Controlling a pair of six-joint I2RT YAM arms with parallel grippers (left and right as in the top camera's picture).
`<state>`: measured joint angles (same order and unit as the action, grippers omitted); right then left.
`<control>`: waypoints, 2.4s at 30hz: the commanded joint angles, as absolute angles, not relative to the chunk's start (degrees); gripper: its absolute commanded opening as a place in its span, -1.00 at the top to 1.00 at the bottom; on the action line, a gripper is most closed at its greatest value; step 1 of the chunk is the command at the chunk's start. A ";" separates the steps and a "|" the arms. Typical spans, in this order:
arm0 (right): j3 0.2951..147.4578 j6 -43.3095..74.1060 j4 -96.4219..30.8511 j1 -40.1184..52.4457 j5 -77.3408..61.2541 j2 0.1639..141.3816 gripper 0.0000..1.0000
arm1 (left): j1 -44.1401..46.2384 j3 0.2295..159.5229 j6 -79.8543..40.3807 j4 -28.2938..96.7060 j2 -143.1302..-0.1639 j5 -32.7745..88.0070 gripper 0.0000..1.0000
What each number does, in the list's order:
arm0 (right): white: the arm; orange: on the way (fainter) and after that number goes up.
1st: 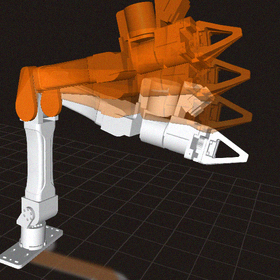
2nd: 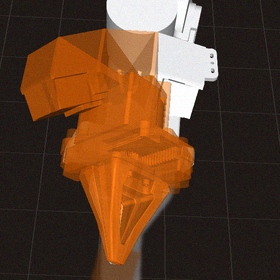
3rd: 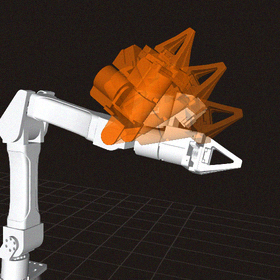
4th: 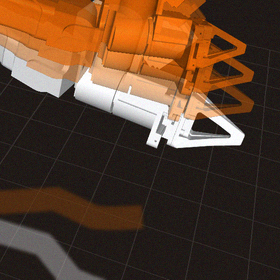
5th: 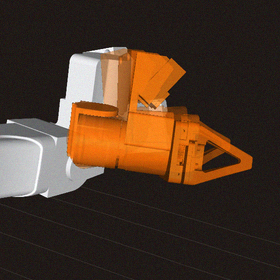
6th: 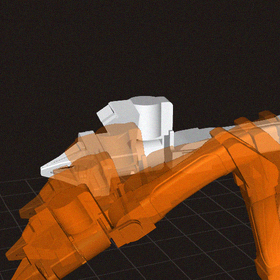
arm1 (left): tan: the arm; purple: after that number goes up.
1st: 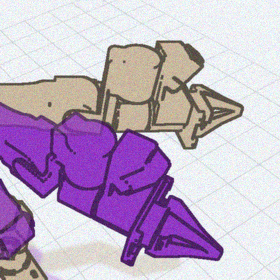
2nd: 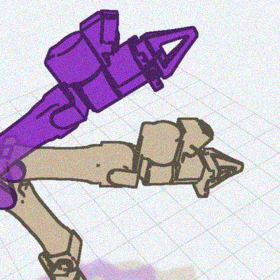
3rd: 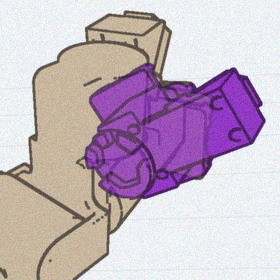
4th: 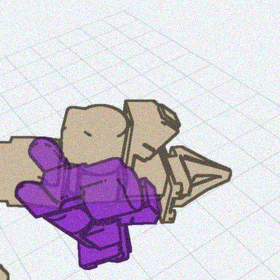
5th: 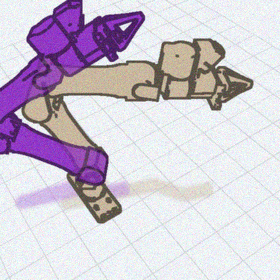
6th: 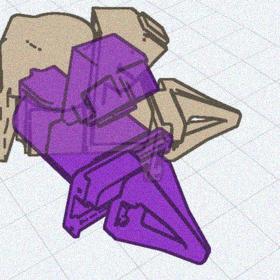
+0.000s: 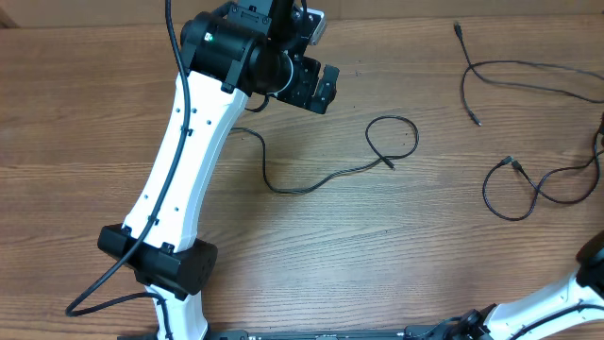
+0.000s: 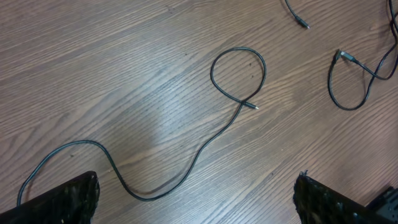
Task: Untangle cables
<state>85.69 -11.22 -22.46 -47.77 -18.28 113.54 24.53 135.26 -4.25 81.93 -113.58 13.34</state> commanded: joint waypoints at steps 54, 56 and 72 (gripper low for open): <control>59.51 -27.18 -41.01 -45.39 -0.03 99.11 -1.00 | 24.38 136.14 -3.36 82.08 -112.77 12.91 -0.99; 59.48 -27.35 -40.32 -45.39 -0.05 99.13 -1.00 | 24.38 136.14 -3.38 82.08 -112.77 12.91 -0.99; 54.65 -30.57 -33.21 -45.39 -1.85 103.96 -1.00 | 24.38 136.14 -3.36 82.08 -112.77 12.91 -1.00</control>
